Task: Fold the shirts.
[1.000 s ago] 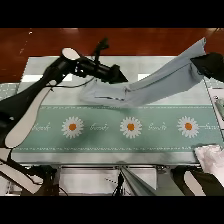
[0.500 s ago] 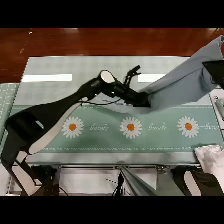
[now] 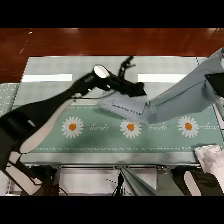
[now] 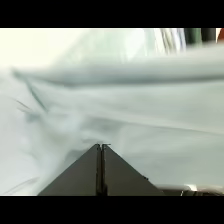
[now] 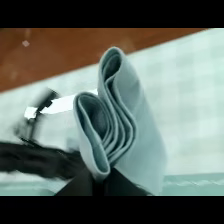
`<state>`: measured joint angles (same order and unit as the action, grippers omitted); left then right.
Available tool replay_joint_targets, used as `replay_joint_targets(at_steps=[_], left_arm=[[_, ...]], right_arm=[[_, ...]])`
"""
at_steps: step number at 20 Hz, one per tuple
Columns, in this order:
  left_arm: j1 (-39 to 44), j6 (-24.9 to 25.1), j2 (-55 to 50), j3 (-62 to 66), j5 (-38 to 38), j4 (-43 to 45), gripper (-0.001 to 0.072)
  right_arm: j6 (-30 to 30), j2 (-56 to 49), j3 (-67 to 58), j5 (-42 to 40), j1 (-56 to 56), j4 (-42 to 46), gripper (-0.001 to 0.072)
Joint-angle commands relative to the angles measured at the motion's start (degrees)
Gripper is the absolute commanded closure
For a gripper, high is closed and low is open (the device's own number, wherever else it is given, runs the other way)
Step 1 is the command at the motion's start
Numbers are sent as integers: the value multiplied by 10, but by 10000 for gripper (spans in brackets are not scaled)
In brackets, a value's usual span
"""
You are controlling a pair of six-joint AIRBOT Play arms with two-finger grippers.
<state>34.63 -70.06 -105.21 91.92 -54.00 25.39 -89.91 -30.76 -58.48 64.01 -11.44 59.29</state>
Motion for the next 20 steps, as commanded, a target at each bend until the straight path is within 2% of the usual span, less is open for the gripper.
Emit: replay_joint_targets(at_steps=[1, 4, 10, 14, 17, 18, 19, 20], left_arm=[[-104, 19, 85, 0, -59, 80, 680], [-203, 18, 194, 0, -78, 155, 679], [-378, 0, 359, 0, -128, 163, 677], [-422, -7, 413, 0, -187, 163, 677], [-421, -7, 424, 0, -221, 163, 677], [-421, -7, 424, 0, -224, 163, 678], [-421, -7, 423, 0, -224, 167, 677], [-421, -7, 422, 0, -224, 176, 677]], right_arm=[[62, -53, 0, -2, 34, 40, 689], [65, -132, 0, -124, 120, 34, 689], [55, -336, 0, -284, 299, 7, 688], [55, -436, 0, -422, 389, -23, 688], [55, -483, 0, -463, 425, -102, 677], [55, -492, 0, -468, 435, -116, 567], [55, -497, 0, -467, 443, -125, 424], [57, -497, 0, -466, 446, -123, 322]])
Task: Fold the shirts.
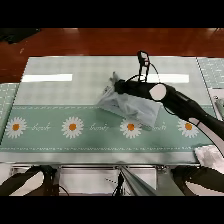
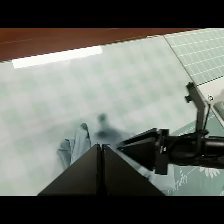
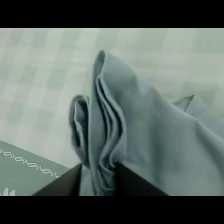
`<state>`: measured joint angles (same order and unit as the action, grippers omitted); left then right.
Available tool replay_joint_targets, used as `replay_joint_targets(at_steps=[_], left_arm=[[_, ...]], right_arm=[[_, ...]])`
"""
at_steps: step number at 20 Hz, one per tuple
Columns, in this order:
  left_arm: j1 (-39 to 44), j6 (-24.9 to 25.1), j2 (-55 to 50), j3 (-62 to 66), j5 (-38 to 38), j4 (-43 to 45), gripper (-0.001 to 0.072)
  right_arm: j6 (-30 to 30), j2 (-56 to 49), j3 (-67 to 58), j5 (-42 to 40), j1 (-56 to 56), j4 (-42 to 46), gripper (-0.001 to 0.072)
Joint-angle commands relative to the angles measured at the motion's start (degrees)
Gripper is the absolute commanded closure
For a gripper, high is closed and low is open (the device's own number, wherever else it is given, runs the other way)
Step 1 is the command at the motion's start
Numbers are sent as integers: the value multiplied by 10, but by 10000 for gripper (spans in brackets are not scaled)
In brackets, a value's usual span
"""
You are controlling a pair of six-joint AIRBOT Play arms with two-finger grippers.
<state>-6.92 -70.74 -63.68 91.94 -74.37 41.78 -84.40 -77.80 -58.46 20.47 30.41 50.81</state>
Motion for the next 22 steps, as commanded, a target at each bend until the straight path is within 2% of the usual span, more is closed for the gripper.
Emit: replay_joint_targets(at_steps=[1, 3, 5, 7, 10, 11, 12, 13, 15, 18, 20, 22], left_arm=[[-6, 0, 6, 0, -20, 21, 677], [-6, 0, 6, 0, -21, 42, 677], [-6, 0, 6, 0, -23, 61, 677], [-6, 0, 6, 0, -23, 83, 676], [-6, 0, 6, 0, -23, 112, 676], [-6, 0, 6, 0, -23, 114, 675], [-6, 0, 6, 0, -23, 114, 672], [-6, 0, 6, 0, -24, 114, 637], [-6, 0, 6, 0, -24, 114, 561], [-6, -1, 6, 0, -32, 114, 561], [-6, -1, 6, 0, -42, 114, 561], [-6, -9, 6, -1, -44, 114, 561]], right_arm=[[9, -23, 0, -24, 27, -37, 292], [18, -3, 0, 9, 6, -15, 293], [17, 32, 0, 82, -35, 47, 293], [13, 77, 0, 192, -97, 153, 293], [-23, 130, 0, 387, -210, 366, 301], [-24, 135, 0, 452, -256, 414, 302], [-19, 134, 2, 501, -301, 428, 301], [-11, 134, 14, 528, -351, 407, 300], [-1, 134, 55, 532, -439, 279, 213], [38, 134, 146, 467, -503, 52, 179], [43, 134, 198, 418, -493, -4, 177], [43, 134, 238, 376, -460, -19, 177]])
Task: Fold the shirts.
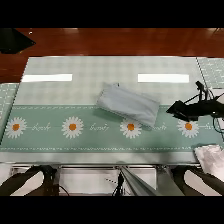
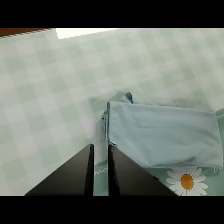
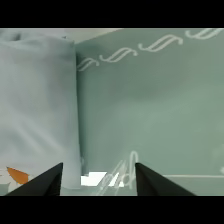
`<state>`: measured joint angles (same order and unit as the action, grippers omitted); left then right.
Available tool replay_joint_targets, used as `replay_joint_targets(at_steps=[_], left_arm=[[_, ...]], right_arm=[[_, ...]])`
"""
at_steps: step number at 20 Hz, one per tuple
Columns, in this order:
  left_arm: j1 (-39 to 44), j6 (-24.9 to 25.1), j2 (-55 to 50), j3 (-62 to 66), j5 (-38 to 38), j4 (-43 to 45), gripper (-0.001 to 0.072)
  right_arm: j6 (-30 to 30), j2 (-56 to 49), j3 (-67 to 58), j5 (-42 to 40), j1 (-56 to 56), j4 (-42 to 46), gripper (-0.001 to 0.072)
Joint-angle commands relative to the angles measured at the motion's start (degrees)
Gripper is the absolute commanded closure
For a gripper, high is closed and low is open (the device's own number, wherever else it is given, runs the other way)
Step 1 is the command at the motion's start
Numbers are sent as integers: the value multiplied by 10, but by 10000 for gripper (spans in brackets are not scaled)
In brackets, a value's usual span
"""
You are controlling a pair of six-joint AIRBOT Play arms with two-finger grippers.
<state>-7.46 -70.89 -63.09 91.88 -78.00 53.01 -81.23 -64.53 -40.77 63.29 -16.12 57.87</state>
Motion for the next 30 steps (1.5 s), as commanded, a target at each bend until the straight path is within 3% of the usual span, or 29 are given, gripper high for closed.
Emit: replay_joint_targets(at_steps=[1, 4, 7, 10, 11, 13, 18, 20, 23, 26, 30], left_arm=[[0, -10, 0, -2, -8, 2, 561], [0, -14, 0, -11, -7, 2, 561], [0, -23, 0, -21, -8, 2, 561], [0, -23, 0, -21, -8, 1, 561], [0, -23, 0, -21, -8, 2, 561], [0, -22, 0, -22, -7, 2, 561], [0, -17, -10, -35, -7, 2, 561], [0, -16, -24, -44, -6, 2, 561], [0, -23, -51, -71, 3, 0, 561], [17, -26, -63, -115, 59, -5, 561], [36, 19, -64, -180, 133, -5, 561]], right_arm=[[12, 1, 73, -71, 25, -95, 177], [-2, 1, 86, -149, 98, -96, 179], [-61, -11, 86, -234, 160, -96, 183], [-84, -54, 86, -268, 195, -101, 186], [-83, -67, 86, -275, 203, -113, 252], [-80, -72, 85, -277, 197, -144, 693], [16, 52, 6, -221, 124, -110, 688], [-7, 118, -56, -176, 64, -72, 689], [-80, 176, -148, -36, -49, -14, 688], [-98, 210, -177, 88, -152, 11, 688], [-127, 229, -177, 224, -267, 151, 689]])
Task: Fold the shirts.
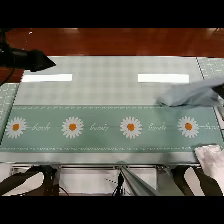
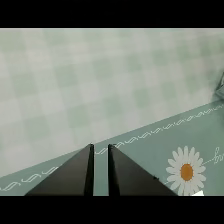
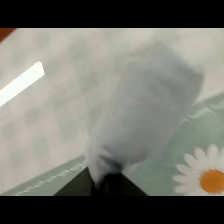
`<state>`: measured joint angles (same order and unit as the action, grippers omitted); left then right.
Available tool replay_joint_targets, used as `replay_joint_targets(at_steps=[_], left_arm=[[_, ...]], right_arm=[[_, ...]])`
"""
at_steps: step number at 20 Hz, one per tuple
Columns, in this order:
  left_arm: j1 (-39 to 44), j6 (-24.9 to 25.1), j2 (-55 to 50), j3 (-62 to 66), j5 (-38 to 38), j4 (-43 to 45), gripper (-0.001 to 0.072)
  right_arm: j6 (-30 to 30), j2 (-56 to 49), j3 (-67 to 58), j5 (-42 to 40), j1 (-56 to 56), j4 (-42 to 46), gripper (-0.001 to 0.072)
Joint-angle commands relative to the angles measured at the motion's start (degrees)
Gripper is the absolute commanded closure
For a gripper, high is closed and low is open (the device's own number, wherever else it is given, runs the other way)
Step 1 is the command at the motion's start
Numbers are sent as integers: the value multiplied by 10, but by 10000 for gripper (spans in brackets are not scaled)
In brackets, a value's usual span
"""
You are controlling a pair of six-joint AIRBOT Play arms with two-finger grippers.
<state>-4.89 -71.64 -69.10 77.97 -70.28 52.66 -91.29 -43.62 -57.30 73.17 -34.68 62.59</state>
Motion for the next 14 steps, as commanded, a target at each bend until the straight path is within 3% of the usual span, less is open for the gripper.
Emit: replay_joint_targets(at_steps=[1, 6, 8, 14], left_arm=[[10, 38, -6, -54, 66, -1, 561], [7, 82, -40, -99, 97, 5, 561], [6, 82, -62, -99, 110, 5, 561], [2, 82, -86, -99, 171, 5, 561]], right_arm=[[-31, 21, -12, 162, -108, 165, 688], [-14, 34, -53, 306, -201, 495, 688], [-5, 39, -86, 316, -216, 601, 688], [-3, 63, -114, 329, -264, 671, 687]])
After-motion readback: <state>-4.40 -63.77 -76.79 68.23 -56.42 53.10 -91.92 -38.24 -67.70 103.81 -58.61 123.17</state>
